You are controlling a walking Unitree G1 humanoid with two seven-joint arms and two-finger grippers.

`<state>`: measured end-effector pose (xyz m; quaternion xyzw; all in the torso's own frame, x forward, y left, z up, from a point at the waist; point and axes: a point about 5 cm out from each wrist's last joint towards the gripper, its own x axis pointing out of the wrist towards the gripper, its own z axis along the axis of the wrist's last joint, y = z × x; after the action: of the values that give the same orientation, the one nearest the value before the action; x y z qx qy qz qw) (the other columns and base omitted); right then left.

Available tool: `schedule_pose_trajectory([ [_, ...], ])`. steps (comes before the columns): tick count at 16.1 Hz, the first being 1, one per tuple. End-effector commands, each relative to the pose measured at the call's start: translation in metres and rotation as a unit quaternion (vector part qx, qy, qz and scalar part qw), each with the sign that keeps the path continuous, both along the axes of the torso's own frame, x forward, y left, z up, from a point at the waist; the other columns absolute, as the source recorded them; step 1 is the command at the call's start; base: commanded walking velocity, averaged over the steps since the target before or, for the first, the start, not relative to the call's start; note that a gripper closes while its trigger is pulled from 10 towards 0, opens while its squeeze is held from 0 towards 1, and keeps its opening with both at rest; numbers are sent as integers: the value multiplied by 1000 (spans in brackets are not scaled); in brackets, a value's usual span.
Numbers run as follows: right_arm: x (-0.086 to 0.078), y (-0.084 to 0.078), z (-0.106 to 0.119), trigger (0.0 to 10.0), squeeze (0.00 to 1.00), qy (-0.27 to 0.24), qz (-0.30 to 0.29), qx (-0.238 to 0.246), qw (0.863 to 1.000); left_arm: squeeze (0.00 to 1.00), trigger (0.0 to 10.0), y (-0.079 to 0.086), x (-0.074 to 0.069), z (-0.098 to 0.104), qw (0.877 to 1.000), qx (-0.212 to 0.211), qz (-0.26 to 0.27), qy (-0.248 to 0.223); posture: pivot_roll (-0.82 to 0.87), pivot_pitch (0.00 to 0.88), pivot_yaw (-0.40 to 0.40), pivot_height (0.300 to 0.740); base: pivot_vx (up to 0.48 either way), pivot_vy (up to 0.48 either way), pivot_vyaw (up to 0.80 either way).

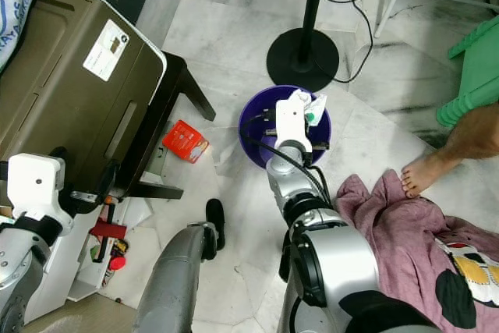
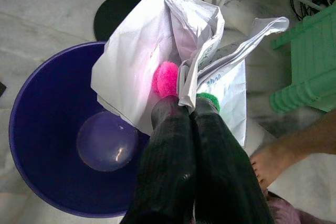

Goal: Clean up the room

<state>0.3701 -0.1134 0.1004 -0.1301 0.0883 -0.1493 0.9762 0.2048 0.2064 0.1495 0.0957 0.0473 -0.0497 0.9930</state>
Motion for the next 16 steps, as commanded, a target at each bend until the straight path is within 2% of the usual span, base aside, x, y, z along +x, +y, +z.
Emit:
schedule_pose_trajectory([
  [1, -5, 8, -8, 10000, 0, 18, 9, 8, 1000, 0, 10000, 7, -5, -8, 1000, 3, 12, 27, 351, 506, 159, 740, 0, 0, 0],
  [4, -2, 15, -2, 10000, 0, 10, 19, 13, 1000, 0, 10000, 7, -6, -9, 1000, 4, 11, 28, 354, 510, 160, 740, 0, 0, 0],
  [5, -2, 15, -2, 10000, 725, 10, 20, 14, 1000, 0, 10000, 7, -6, -9, 1000, 4, 11, 28, 355, 511, 159, 740, 0, 0, 0],
  [6, -2, 15, -3, 10000, 1000, 10, 20, 17, 1000, 0, 10000, 7, -6, -9, 1000, 4, 11, 29, 355, 513, 159, 740, 0, 0, 0],
  [13, -3, 10, -6, 10000, 1000, 13, 14, 13, 1000, 0, 10000, 4, -3, -10, 1000, 2, 8, 29, 346, 507, 156, 740, 0, 0, 0],
  [16, 0, 7, -1, 10000, 1000, 1, 17, 27, 999, 0, 10000, -3, 6, -10, 1000, -10, 6, 17, 300, 467, 136, 740, 0, 0, 0],
])
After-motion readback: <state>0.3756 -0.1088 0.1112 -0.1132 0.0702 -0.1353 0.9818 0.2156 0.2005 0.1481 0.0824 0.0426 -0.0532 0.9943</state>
